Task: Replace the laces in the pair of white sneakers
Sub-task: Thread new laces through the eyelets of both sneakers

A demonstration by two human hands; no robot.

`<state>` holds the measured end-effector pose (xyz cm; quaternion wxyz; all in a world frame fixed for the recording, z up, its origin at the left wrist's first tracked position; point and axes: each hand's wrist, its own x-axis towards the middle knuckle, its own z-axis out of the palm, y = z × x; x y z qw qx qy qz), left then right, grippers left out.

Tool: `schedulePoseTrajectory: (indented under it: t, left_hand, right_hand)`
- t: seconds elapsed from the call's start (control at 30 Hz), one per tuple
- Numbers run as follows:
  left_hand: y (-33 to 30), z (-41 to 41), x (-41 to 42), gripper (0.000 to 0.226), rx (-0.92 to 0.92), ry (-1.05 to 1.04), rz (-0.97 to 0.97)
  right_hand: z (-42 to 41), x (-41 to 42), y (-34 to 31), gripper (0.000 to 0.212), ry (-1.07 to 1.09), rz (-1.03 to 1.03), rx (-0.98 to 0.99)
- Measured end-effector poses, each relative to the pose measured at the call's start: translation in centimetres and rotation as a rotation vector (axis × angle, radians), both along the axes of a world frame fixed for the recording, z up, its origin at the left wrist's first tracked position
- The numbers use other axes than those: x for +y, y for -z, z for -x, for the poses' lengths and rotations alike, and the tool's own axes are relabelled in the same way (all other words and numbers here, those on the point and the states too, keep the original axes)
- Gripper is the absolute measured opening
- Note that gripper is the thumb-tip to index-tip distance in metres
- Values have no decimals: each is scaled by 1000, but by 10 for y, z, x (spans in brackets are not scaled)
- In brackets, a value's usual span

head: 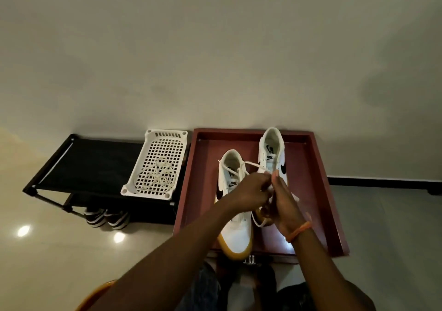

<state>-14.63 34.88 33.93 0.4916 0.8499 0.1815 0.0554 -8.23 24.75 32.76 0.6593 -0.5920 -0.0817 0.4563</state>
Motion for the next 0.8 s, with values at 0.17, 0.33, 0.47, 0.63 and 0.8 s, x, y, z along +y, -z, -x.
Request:
schedulePoseTrajectory:
  t: [0.17,0.33,0.47,0.63,0.8]
  left_hand:
    - [33,36,-15,50,-215,-446,-321]
    - [70,50,-27,46,-166,-265,-536]
    - [87,29,-40,94,134,-480,-570]
    - [100,35,-12,106,172,-539,-379]
    - [90,30,9,109,104,-533,-386]
  right_hand:
    - [-33,-17,43,19,148,250,-353]
    - [-47,-16,58,33,208,427,-592]
    - [-35,4,55,79,21,623,-771]
    - [-26,17,57,133,-225,979,-1001]
    - [-28,10,61,114,-328,1049,-1078]
